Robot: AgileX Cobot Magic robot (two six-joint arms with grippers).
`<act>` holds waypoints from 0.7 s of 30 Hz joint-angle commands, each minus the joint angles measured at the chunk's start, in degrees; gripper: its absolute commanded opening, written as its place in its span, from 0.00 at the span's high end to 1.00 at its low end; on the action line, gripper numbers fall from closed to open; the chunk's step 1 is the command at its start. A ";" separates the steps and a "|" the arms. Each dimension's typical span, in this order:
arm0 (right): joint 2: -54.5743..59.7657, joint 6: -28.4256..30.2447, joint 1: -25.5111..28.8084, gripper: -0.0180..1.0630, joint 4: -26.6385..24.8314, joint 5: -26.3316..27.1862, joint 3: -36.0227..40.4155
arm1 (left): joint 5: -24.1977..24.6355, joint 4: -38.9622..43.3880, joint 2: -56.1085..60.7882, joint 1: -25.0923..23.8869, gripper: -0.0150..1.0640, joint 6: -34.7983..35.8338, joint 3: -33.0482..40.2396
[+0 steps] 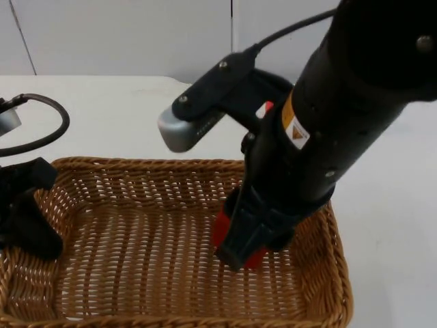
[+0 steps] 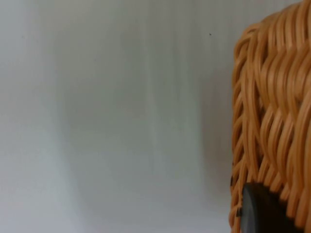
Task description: Pick up the basket with the left hand and place the object to the left of the red cylinder into the basket with the right hand.
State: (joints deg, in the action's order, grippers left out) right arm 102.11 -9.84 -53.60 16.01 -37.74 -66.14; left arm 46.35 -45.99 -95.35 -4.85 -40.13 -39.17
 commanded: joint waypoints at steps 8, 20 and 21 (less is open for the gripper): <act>-1.51 -0.21 -0.44 0.37 0.14 1.11 -0.11 | 0.94 -1.52 0.50 -0.16 0.99 0.32 0.08; -24.41 -2.20 -0.44 0.35 0.30 -0.02 -0.11 | 0.94 -1.77 0.50 -0.16 0.99 0.32 0.08; -29.15 -2.20 -0.44 0.35 0.54 -0.85 -0.11 | 0.94 -1.77 0.50 -0.16 0.99 0.32 0.08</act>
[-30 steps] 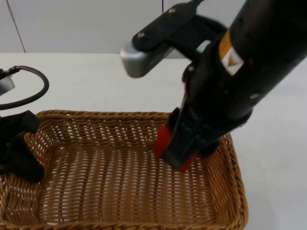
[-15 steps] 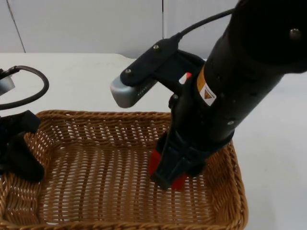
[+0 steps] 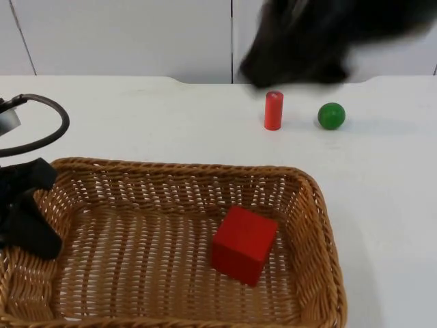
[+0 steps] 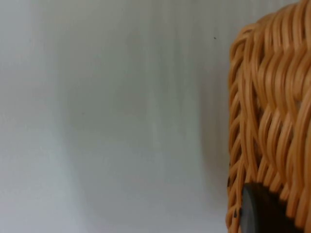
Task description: Pick up the basket with the left hand and place the object to the left of the red cylinder into the basket with the right hand.
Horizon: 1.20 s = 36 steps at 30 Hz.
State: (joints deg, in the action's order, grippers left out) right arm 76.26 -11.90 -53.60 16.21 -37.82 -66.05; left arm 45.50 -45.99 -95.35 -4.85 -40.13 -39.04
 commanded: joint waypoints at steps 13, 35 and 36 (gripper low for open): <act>-21.61 -0.14 -0.33 0.35 1.74 -8.99 -0.10 | 0.49 -4.23 0.50 -0.16 0.99 0.32 -0.04; -23.58 -1.60 -0.33 0.35 1.64 -14.78 5.01 | -8.73 -24.02 -15.26 9.41 0.98 -15.08 -0.35; -23.95 -1.60 -0.33 0.35 1.64 -14.92 5.13 | -8.99 -23.82 -15.69 9.41 0.93 -15.08 -0.35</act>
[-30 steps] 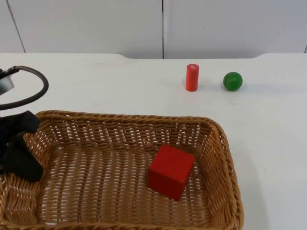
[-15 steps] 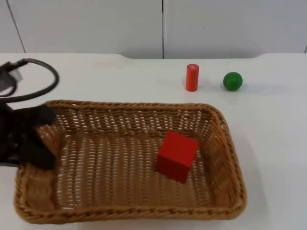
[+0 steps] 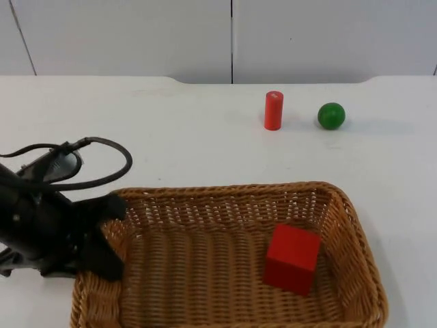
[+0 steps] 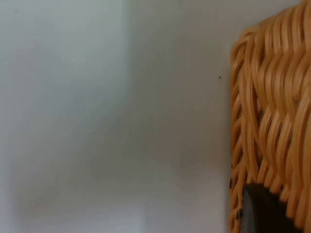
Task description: Pick up the basket with the left hand and place the object to the left of the red cylinder into the basket with the right hand.
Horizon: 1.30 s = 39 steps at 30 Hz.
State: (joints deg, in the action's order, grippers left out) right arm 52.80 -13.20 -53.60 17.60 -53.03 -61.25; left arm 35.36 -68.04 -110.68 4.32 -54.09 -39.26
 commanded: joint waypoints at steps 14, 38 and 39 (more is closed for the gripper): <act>-5.77 -1.60 -0.33 0.35 2.88 0.66 0.33 | -1.76 7.21 2.29 0.24 0.01 2.10 -1.08; -14.12 -2.27 -0.33 0.35 7.61 -0.52 0.43 | -1.56 31.43 48.85 0.24 0.01 24.73 -1.68; -14.37 -2.27 -0.33 0.35 7.73 -0.54 0.71 | -0.89 31.47 51.28 0.24 0.01 24.73 -1.68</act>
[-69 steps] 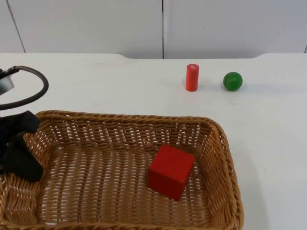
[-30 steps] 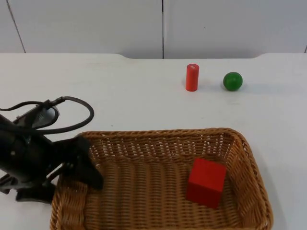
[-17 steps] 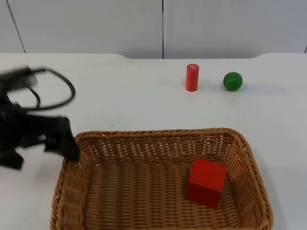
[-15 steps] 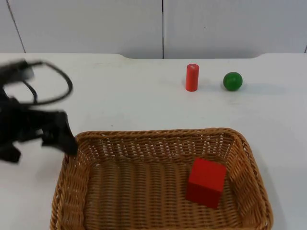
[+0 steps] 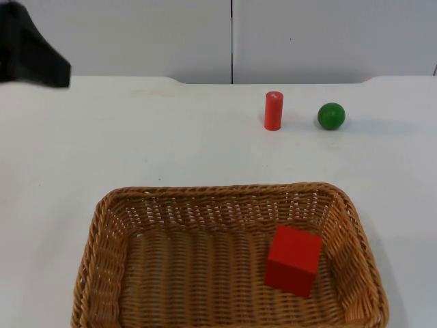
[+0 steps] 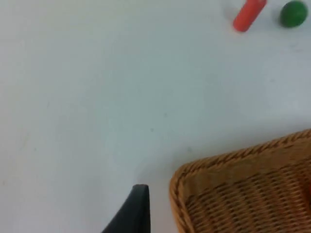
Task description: Pick up the basket with the left hand and place the object to the left of the red cylinder into the basket with the right hand.
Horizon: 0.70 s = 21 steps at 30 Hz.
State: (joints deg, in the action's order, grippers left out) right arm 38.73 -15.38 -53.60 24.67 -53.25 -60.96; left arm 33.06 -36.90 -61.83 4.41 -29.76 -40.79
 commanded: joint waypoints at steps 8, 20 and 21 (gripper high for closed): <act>-9.60 -0.39 -0.33 0.35 0.53 2.51 10.65 | 3.83 3.62 21.28 0.15 0.01 1.29 0.41; -29.22 -1.83 -0.33 0.35 -4.45 2.26 24.73 | 12.63 15.59 38.85 0.15 0.01 11.16 0.63; -29.22 -1.83 -0.33 0.35 -4.45 2.26 24.73 | 12.63 15.59 38.85 0.15 0.01 11.16 0.63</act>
State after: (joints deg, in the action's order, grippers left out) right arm 10.98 -17.81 -53.60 21.53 -51.32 -37.52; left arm 44.58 -22.61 -23.68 4.41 -20.12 -40.60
